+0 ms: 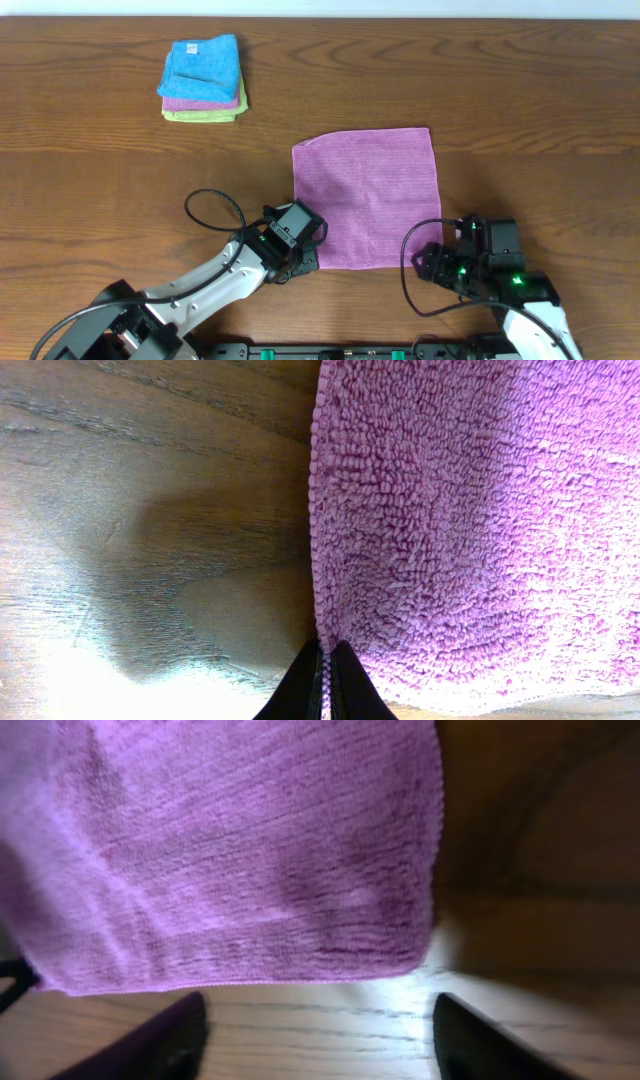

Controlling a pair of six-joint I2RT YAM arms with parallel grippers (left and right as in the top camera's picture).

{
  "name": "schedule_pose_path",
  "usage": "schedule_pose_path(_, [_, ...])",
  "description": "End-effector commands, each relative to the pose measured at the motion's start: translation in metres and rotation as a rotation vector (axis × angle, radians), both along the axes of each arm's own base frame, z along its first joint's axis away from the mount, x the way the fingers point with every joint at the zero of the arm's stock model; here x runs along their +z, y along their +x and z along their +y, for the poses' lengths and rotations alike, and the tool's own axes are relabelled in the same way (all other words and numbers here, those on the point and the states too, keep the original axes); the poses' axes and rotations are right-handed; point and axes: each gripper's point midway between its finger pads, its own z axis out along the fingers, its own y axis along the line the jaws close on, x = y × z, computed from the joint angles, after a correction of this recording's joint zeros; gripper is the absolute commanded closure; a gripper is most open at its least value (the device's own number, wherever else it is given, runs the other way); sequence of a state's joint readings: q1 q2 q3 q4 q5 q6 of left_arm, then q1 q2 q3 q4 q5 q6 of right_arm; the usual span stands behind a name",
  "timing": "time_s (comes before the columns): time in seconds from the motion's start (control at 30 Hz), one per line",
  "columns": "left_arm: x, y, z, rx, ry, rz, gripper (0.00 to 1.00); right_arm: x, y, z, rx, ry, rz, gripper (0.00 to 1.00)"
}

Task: Fold the cloth
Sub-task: 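Grasp the near-left and near-right corners of the cloth with both grippers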

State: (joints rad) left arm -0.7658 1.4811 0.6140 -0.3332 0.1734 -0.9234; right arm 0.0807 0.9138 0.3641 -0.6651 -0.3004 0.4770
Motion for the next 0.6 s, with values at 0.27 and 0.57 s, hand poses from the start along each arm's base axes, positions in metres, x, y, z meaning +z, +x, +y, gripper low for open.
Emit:
schedule_pose_path(0.27, [-0.022,-0.021,0.02,-0.003,0.077,0.084,0.94,-0.022,0.005,-0.016,-0.114,-0.067,0.082,0.5])
schedule_pose_path(0.57, [-0.022,-0.022,0.02,-0.003,0.077,0.085,0.94,-0.027,0.003,-0.017,-0.136,-0.066,0.109,0.94])
